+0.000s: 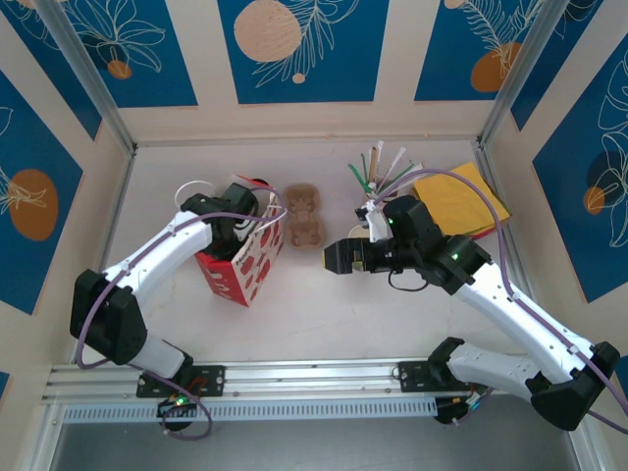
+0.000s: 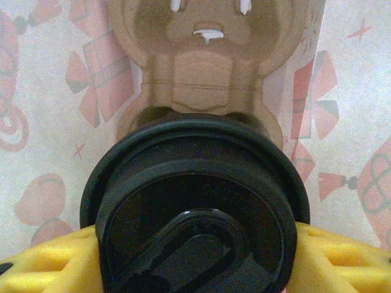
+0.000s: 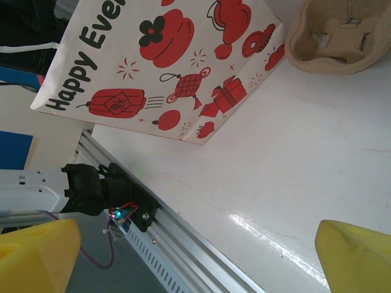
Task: Pack the takeout coffee
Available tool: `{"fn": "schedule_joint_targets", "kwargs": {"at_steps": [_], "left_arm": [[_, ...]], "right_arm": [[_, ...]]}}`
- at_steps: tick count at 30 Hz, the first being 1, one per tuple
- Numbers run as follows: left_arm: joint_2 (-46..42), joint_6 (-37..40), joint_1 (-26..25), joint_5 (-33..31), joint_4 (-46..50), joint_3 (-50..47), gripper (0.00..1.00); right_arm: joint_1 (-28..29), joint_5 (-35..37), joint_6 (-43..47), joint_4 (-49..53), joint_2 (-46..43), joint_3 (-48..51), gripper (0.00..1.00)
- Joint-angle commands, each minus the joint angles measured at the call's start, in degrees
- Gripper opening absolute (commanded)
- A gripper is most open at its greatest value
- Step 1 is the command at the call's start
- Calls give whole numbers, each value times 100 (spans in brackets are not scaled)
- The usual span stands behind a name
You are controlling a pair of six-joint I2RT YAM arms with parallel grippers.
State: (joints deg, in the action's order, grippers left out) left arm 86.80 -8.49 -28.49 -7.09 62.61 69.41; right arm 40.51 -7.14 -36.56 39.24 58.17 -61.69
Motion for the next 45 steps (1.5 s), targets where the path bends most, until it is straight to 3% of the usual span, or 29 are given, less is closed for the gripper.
{"fn": "schedule_joint_targets", "kwargs": {"at_steps": [1,45], "left_arm": [[813,-82,142,-64,-741,-675,57],[945,-109,145,-16,-847,-744,57]], "right_arm": [[36,113,-47,15,-72,67,99],[36,179,-62,-96,-51,86,99]]}}
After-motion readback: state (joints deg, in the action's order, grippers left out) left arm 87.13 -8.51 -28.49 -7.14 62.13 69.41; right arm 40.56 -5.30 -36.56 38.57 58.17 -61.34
